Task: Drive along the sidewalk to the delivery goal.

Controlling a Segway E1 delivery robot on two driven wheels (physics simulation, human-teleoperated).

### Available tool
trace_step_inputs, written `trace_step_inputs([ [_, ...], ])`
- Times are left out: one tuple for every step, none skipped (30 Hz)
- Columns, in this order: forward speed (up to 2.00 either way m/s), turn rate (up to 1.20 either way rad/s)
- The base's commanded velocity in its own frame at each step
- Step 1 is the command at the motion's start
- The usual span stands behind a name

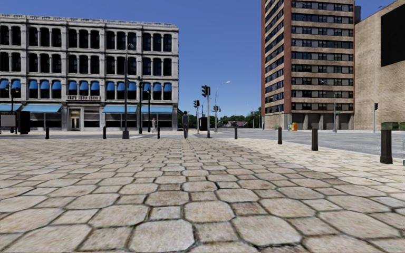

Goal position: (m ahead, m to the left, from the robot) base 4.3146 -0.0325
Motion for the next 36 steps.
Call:
trace_step_inputs([
  [2.0, 0.0],
  [2.0, 0.0],
  [2.0, 0.0],
  [2.0, 0.0],
  [2.0, 0.0],
  [2.0, 0.0],
  [2.0, 0.0],
  [2.0, 0.0],
  [2.0, 0.0],
  [2.0, 0.0],
  [2.0, 0.0],
  [2.0, 0.0],
  [2.0, 0.0],
  [2.0, 0.0],
  [2.0, 0.0],
  [2.0, 0.0],
  [2.0, 0.0],
  [2.0, 0.0],
  [2.0, 0.0],
  [2.0, 0.0],
  [2.0, 0.0],
  [2.0, 0.0],
  [2.0, 0.0],
  [2.0, 0.0],
  [2.0, 0.0],
  [2.0, 0.0],
  [2.0, 0.0],
  [2.0, 0.0],
  [2.0, 0.0],
  [2.0, 0.0],
  [2.0, 0.0],
  [2.0, 0.0],
  [2.0, 0.0],
  [2.0, 0.0],
  [2.0, 0.0],
  [2.0, 0.0],
])
